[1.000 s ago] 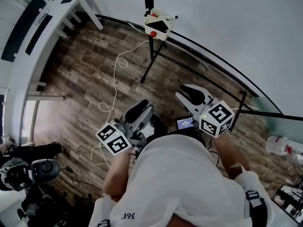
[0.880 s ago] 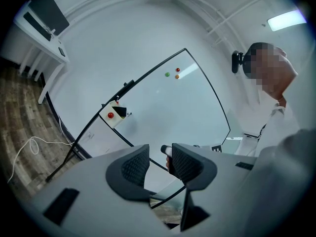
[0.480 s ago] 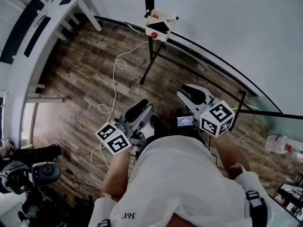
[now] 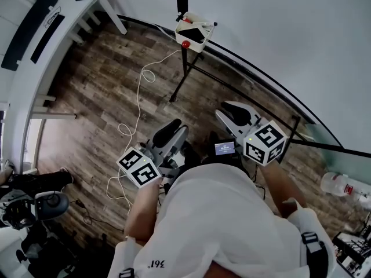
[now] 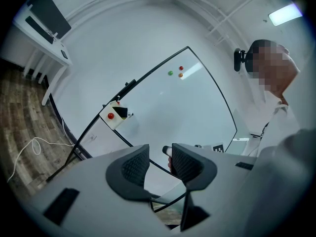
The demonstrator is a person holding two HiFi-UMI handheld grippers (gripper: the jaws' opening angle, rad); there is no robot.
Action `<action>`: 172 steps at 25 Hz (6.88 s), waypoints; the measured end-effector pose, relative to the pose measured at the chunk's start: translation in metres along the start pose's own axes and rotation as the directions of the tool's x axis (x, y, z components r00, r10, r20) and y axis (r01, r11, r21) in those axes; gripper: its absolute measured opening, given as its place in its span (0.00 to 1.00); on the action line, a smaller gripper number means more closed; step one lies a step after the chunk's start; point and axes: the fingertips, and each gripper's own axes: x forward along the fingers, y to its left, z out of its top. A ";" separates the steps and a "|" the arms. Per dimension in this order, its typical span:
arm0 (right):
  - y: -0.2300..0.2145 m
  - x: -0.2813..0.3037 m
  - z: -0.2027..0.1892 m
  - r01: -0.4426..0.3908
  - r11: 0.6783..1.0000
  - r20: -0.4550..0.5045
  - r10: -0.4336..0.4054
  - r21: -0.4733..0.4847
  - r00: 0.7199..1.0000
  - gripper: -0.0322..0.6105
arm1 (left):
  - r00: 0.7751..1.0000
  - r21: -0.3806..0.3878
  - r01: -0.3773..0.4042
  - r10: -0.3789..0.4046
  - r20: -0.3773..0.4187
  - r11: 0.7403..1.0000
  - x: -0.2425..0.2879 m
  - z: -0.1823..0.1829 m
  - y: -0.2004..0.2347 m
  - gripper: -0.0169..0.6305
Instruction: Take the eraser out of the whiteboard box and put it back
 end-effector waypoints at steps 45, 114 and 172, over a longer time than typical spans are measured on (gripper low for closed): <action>-0.088 0.061 0.084 0.067 0.965 -0.014 -0.072 -0.252 0.997 0.22 | 0.998 0.230 -0.048 0.039 0.045 0.972 0.096 0.087 0.044 0.26; -0.173 0.202 0.093 0.227 0.831 -0.151 -0.346 -0.508 0.926 0.37 | 0.973 0.264 -0.144 0.185 -0.135 0.954 0.186 0.080 0.150 0.26; -0.096 0.018 0.165 0.330 0.852 0.219 -0.260 -0.407 0.940 0.35 | 0.991 0.317 -0.108 0.077 0.108 0.942 0.115 0.124 0.010 0.26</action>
